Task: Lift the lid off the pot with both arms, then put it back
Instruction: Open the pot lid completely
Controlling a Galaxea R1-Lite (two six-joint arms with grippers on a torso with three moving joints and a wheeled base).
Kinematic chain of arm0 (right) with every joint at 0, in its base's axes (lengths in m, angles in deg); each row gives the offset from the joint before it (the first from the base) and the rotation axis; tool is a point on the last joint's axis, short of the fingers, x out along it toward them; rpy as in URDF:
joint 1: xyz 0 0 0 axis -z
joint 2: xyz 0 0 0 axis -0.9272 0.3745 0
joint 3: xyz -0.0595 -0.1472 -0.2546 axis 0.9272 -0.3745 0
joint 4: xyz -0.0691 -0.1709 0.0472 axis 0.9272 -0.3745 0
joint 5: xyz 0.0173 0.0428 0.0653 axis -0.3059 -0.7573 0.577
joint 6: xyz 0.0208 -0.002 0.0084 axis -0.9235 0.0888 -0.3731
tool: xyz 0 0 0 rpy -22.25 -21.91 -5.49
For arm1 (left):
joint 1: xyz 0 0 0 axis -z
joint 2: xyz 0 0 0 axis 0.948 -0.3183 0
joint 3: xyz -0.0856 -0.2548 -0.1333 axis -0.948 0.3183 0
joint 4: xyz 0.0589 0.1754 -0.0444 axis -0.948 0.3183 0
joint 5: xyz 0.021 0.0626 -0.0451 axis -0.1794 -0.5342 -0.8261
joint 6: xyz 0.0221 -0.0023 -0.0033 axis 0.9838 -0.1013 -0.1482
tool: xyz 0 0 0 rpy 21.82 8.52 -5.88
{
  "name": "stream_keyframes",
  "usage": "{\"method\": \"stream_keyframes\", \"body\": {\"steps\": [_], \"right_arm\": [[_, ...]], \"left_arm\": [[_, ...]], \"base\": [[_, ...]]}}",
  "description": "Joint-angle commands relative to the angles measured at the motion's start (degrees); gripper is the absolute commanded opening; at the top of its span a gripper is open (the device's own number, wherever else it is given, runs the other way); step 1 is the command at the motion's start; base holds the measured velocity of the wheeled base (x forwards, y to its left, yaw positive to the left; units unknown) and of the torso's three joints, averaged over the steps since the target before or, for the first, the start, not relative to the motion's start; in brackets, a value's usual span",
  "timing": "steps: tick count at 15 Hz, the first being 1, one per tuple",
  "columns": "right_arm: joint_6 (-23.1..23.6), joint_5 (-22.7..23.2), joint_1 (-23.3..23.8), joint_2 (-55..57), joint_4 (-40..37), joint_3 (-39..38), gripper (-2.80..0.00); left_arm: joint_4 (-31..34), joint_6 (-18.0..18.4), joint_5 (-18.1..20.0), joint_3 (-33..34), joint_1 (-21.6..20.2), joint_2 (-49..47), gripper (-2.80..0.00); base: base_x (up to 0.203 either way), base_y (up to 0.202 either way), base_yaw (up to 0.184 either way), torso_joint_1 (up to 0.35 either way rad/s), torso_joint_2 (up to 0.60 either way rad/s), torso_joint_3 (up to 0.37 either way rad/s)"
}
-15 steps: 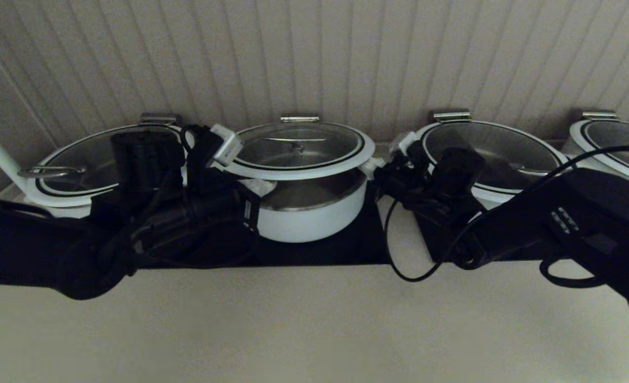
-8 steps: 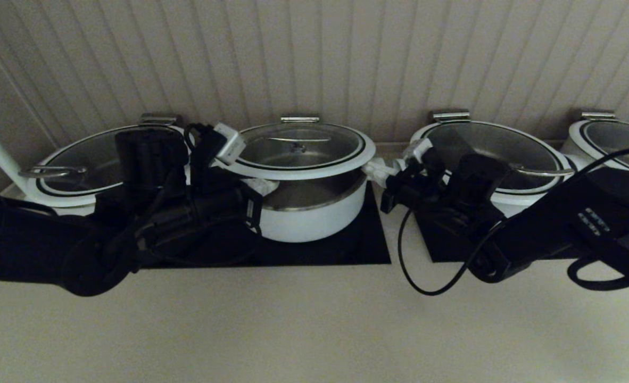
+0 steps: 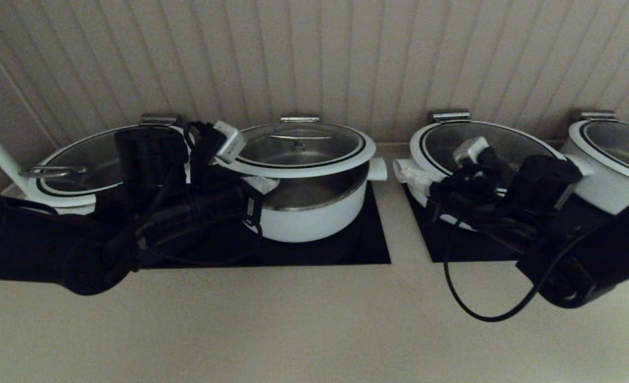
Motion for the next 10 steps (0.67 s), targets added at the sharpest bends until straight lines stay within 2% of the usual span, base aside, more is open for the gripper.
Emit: {"method": "stream_keyframes", "body": {"steps": [1, 8, 10], "right_arm": [[-0.44, -0.07, 2.50, -8.85, 0.15, -6.88, -2.80], [-0.85, -0.80, 14.13, -30.36, -4.94, -34.60, -2.80], [-0.89, -0.85, 16.07, -35.09, -5.25, -43.11, -2.80]], "left_arm": [[-0.28, 0.06, 0.05, 0.06, -0.01, -0.10, -2.80], [-0.28, 0.06, 0.05, 0.06, -0.04, -0.10, -2.80], [-0.28, 0.06, 0.05, 0.05, -0.04, -0.10, -2.80]], "base": [[0.000, 0.000, 0.000, 0.000, 0.00, 0.000], [0.000, 0.000, 0.000, 0.000, 0.00, 0.000], [0.000, 0.000, 0.000, 0.000, 0.00, 0.000]]}}
